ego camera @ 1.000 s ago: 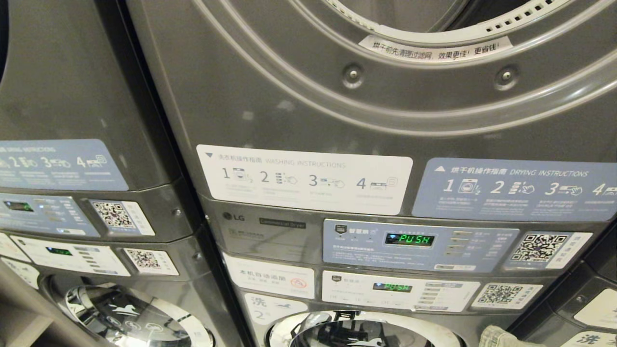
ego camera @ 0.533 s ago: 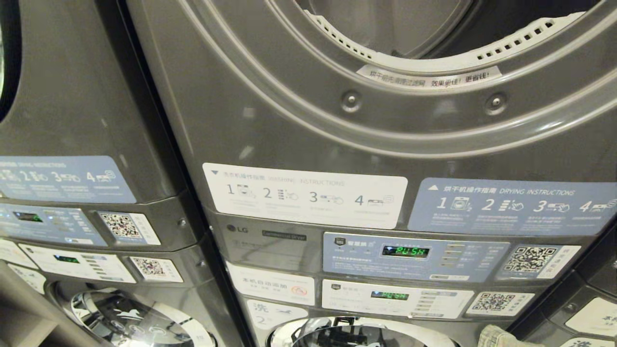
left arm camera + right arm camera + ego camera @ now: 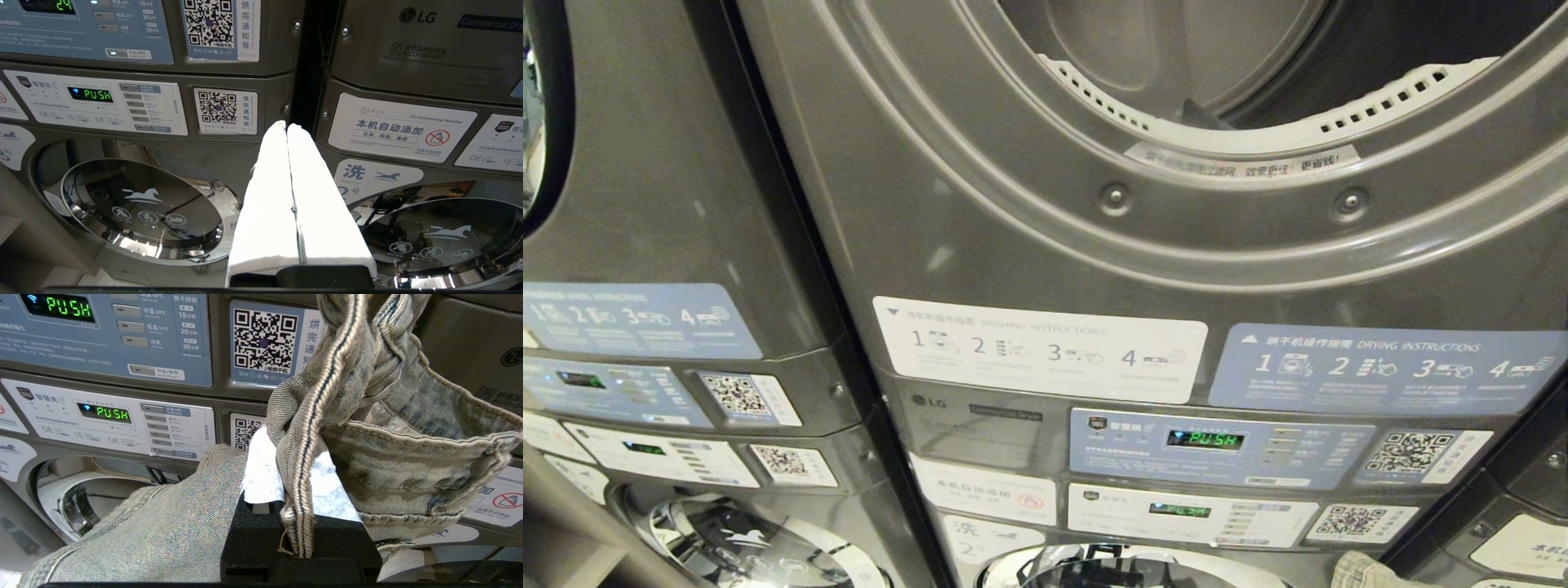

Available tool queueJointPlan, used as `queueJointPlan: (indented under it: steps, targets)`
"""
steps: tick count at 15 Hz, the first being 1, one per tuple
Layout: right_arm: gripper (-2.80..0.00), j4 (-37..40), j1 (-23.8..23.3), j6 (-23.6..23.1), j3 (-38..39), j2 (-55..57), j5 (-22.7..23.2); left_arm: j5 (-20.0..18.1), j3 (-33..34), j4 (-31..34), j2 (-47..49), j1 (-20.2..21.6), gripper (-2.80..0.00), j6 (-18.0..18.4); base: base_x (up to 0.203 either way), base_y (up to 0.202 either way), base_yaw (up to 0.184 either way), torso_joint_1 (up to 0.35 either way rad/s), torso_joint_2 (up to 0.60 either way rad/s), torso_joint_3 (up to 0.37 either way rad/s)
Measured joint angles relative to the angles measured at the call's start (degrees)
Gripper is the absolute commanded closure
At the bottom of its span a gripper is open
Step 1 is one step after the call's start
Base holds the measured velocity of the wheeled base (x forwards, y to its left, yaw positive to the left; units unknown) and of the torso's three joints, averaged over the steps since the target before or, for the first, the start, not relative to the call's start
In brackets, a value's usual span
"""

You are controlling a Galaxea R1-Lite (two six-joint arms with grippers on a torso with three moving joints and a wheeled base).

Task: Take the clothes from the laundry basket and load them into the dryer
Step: Put the clothes in the dryer

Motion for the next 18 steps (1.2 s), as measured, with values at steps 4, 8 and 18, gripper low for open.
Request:
queueJointPlan:
  steps: [4,8,18]
  targets:
    - [0.0,0.0,0.0,0.0,0.0,0.0,0.0,0.0,0.0,0.0,0.0,0.0,0.0,0.0,0.0,0.0,0.0,0.084,-0.15,-0.076]
    - [0.0,0.05,0.0,0.0,0.0,0.0,0.01,0.0,0.0,0.0,0.0,0.0,0.0,0.0,0.0,0.0,0.0,0.069,-0.14,-0.071]
    - [0.0,0.02,0.0,-0.05,0.0,0.0,0.02,0.0,0.0,0.0,0.0,0.0,0.0,0.0,0.0,0.0,0.0,0.069,-0.13,-0.067]
